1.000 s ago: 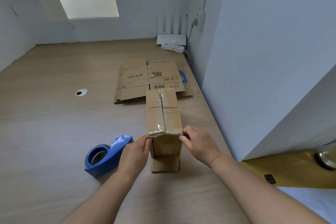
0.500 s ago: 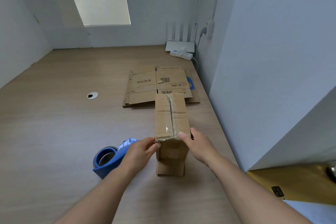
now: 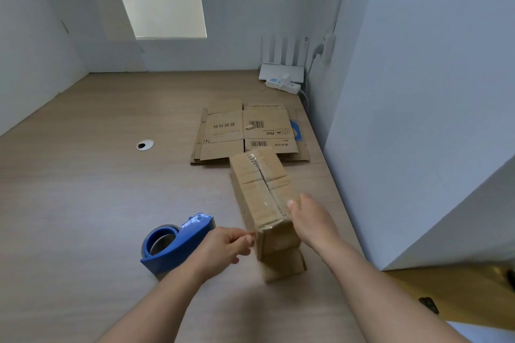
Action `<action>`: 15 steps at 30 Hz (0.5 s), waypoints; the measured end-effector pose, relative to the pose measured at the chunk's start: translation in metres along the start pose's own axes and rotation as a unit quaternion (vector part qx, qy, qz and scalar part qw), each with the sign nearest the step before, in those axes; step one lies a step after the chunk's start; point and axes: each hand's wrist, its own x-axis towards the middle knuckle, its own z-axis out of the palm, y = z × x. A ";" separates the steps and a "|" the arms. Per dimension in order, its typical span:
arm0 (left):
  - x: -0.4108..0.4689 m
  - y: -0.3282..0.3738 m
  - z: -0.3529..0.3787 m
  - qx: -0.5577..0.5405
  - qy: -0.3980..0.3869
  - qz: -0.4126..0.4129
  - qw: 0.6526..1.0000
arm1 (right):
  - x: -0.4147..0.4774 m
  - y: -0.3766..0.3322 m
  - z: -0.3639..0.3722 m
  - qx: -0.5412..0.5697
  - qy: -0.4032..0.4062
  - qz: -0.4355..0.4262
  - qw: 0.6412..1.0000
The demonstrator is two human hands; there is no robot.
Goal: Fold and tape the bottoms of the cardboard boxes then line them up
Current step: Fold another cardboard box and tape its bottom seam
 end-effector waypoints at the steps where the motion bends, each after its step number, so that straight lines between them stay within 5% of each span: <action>1: -0.001 -0.001 -0.002 0.019 -0.005 0.003 1.000 | 0.003 0.005 -0.007 -0.012 0.003 -0.012 1.000; 7: 0.016 0.016 -0.020 -0.005 0.227 0.019 0.974 | 0.012 0.011 -0.040 -0.062 -0.028 -0.058 0.996; 15: 0.064 0.038 -0.033 0.049 0.162 0.003 0.986 | -0.028 -0.020 -0.013 -0.132 -0.067 -0.072 0.986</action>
